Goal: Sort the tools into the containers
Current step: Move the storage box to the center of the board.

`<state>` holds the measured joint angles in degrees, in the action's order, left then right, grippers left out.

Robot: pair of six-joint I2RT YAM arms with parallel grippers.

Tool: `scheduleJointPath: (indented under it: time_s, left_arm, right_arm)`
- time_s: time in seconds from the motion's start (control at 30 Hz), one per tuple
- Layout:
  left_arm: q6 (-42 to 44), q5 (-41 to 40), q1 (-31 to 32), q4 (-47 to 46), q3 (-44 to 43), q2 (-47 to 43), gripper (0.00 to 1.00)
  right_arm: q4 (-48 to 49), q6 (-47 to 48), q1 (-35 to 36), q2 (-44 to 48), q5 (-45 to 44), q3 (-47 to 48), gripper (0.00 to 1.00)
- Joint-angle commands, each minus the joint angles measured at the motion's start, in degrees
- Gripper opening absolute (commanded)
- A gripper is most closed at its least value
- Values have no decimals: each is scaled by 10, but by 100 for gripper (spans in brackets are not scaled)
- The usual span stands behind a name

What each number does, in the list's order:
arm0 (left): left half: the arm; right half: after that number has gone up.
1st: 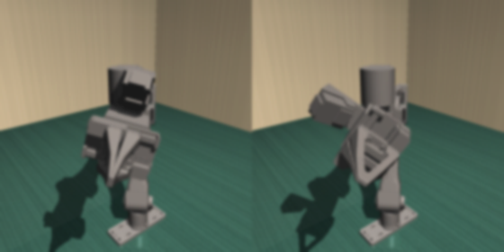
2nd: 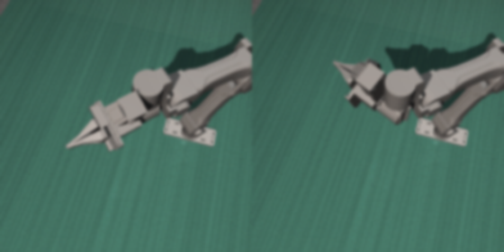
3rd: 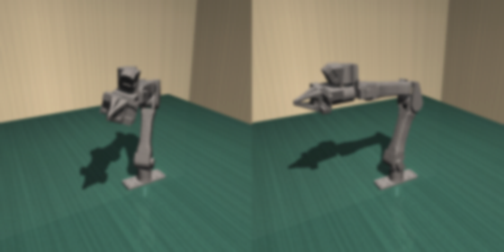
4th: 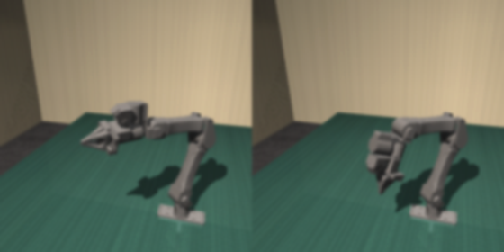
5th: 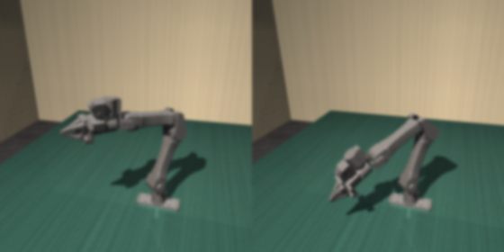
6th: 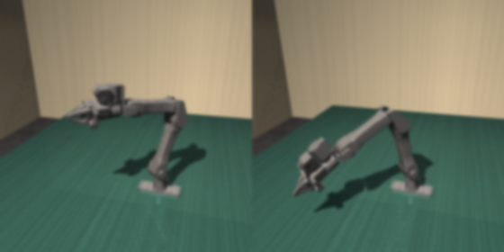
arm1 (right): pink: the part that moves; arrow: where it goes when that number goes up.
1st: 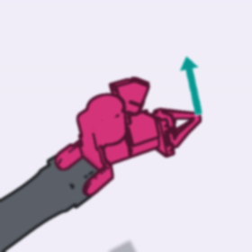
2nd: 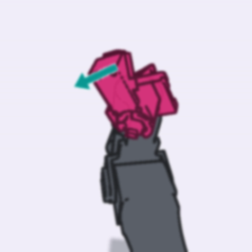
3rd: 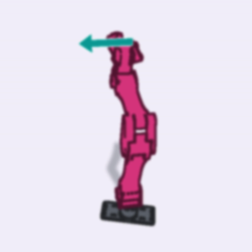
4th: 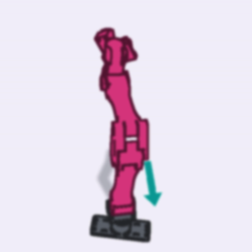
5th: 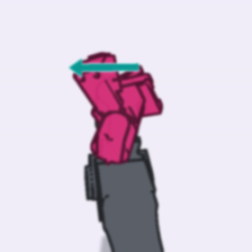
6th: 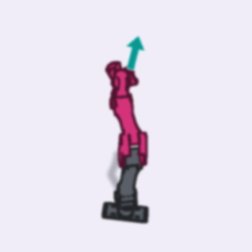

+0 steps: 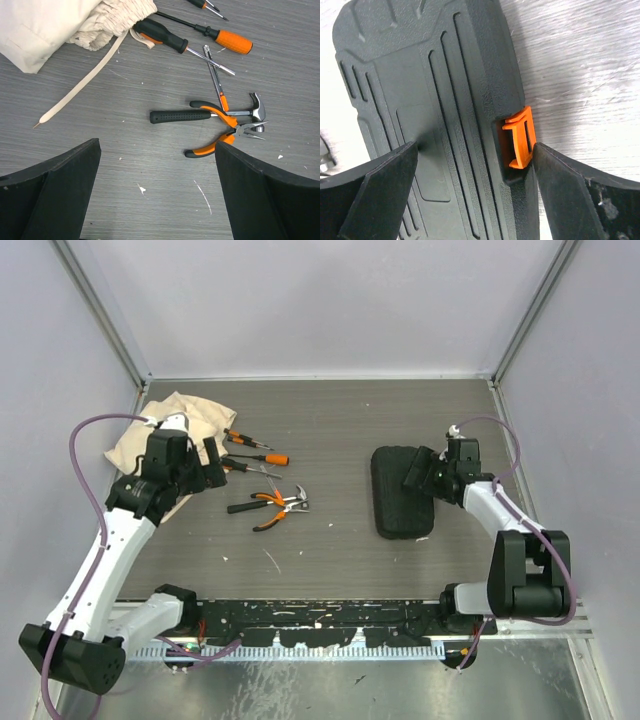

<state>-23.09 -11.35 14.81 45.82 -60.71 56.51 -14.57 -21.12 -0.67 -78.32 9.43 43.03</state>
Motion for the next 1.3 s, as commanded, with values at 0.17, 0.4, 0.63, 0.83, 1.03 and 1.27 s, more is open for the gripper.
scheduleJointPath:
  time_s: [0.17, 0.4, 0.63, 0.83, 1.03, 1.27]
  left_arm:
    - [-13, 46, -4, -47, 0, 14, 98]
    - [-13, 75, -4, -47, -14, 53, 98]
    - [-18, 119, 19, -75, -18, 82, 98]
    - [-13, 107, 97, -103, -31, 119, 98]
    - [9, 118, 158, -133, -71, 197, 98]
    - [17, 127, 225, -167, -115, 276, 99]
  right_arm:
    - [-9, 5, 41, 65, 36, -34, 99]
    - [40, -67, 138, 96, 20, -79, 99]
    - [127, -129, 228, 109, 10, -119, 97]
    - [197, -111, 241, 158, 45, -143, 96]
    - [106, -103, 240, 238, -115, -136, 96]
    - [45, -110, 202, 237, -176, -118, 96]
